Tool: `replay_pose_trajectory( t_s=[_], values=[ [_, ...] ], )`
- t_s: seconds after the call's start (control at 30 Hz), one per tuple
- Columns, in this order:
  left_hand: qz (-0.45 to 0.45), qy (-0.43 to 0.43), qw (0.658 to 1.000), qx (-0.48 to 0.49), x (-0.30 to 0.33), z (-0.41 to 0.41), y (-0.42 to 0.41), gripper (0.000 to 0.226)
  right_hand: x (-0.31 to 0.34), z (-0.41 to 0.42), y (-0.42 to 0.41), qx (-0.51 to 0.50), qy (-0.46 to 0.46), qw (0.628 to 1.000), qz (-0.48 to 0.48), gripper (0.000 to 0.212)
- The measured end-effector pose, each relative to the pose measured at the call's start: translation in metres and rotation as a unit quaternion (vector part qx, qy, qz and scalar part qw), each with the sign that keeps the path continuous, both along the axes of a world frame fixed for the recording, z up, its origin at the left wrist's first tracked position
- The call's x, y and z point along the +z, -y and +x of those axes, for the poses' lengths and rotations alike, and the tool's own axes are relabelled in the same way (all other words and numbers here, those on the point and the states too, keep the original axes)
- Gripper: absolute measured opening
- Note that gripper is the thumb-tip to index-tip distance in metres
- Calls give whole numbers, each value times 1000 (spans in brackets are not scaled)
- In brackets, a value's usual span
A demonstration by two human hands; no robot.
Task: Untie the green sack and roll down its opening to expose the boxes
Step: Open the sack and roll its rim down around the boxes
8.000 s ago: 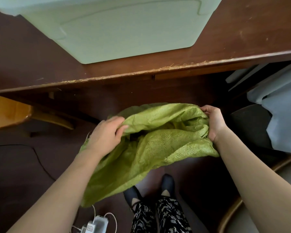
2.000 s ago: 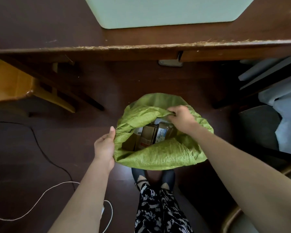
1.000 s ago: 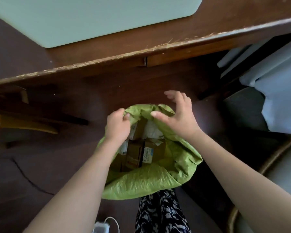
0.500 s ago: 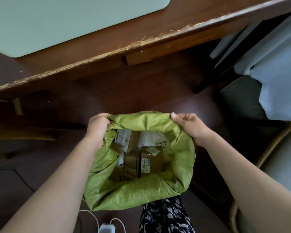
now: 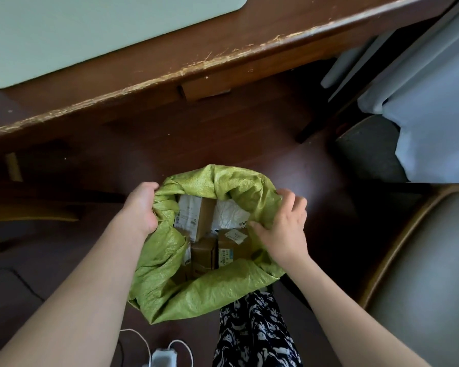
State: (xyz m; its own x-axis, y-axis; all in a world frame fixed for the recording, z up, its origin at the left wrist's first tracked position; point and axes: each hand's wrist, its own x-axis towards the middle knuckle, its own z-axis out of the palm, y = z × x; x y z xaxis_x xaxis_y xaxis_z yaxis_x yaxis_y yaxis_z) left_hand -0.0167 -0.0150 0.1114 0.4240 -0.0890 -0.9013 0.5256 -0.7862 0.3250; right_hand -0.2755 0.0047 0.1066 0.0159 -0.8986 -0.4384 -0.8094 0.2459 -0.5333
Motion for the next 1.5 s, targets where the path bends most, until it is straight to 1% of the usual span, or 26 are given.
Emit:
replay_pose_trajectory(
  t_s=[0.1, 0.2, 0.27, 0.3, 0.37, 0.4, 0.43, 0.47, 0.5, 0.57, 0.63, 0.67, 0.7, 0.8, 0.87, 0.9, 0.93, 0.97, 1.03, 1.07, 1.1, 1.2, 1.27, 1.37, 1.43, 1.5],
  values=[
    [4, 10, 1000, 10, 1, 5, 0, 18, -11, -14, 6, -43, 91, 995, -6, 43],
    [0, 62, 998, 28, 1, 14, 1, 31, -19, -32, 24, -62, 119, 990, 34, 17],
    [1, 107, 994, 36, 1, 17, 0, 33, -27, -38, 31, -114, 171, 973, 108, 22],
    [0, 124, 992, 36, -1, 17, -1, 32, -30, -37, 32, -172, 221, 947, 158, 25],
    [6, 145, 989, 35, -6, 14, -4, 32, -36, -30, 32, -327, 316, 848, 271, 28],
    [11, 156, 987, 28, -8, 10, -6, 34, -39, -26, 32, -389, 342, 797, 310, 28],
    [10, 176, 984, 4, -9, 7, -7, 37, -45, -23, 33, -428, 353, 763, 331, 28],
    [10, 207, 978, -38, -9, 3, -8, 44, -48, -20, 32, -448, 356, 745, 343, 32],
    [18, 249, 964, -88, -8, 0, -10, 54, -52, -19, 32, -454, 356, 736, 356, 39],
    [30, 348, 922, -168, 5, -7, -14, 67, -61, -18, 32, -459, 370, 721, 366, 47],
    [46, 407, 895, -178, 17, -17, -25, 69, -58, -16, 35, -462, 373, 720, 360, 45],
    [79, 410, 892, -176, 20, -26, -33, 72, -55, -16, 37, -464, 371, 723, 352, 44],
    [125, 394, 895, -166, 23, -38, -42, 79, -53, -16, 38, -467, 370, 727, 342, 43],
    [236, 294, 920, -105, 24, -74, -67, 103, -48, -19, 41, -469, 366, 736, 323, 43],
    [266, 223, 937, -50, 18, -89, -76, 109, -40, -21, 41, -461, 347, 753, 317, 42],
    [260, 191, 947, -16, 9, -93, -82, 107, -39, -23, 41, -453, 343, 761, 313, 41],
    [241, 161, 957, 25, 0, -96, -87, 101, -36, -25, 41, -444, 338, 768, 313, 41],
    [212, 136, 965, 74, -11, -98, -92, 88, -37, -27, 40, -441, 336, 773, 309, 40],
    [152, 90, 974, 142, -28, -100, -101, 47, -35, -33, 42, -432, 331, 780, 311, 39],
    [132, 66, 975, 164, -33, -102, -104, 31, -35, -36, 42, -429, 324, 781, 316, 39],
    [115, 44, 974, 190, -39, -102, -107, 23, -37, -39, 42, -431, 317, 782, 322, 39],
    [71, -6, 961, 267, -43, -106, -108, 33, -37, -46, 44, -437, 261, 773, 377, 32],
    [11, -32, 944, 329, -39, -108, -106, 38, -35, -49, 47, -437, 238, 759, 421, 33],
    [-94, -82, 898, 422, -39, -104, -110, 30, -32, -47, 53, -465, 282, 727, 418, 38],
    [-131, -121, 864, 470, -39, -99, -117, 30, -34, -43, 59, -495, 330, 708, 382, 40],
    [-156, -159, 836, 502, -38, -100, -128, 37, -39, -36, 65, -514, 359, 689, 363, 42]
  ],
)
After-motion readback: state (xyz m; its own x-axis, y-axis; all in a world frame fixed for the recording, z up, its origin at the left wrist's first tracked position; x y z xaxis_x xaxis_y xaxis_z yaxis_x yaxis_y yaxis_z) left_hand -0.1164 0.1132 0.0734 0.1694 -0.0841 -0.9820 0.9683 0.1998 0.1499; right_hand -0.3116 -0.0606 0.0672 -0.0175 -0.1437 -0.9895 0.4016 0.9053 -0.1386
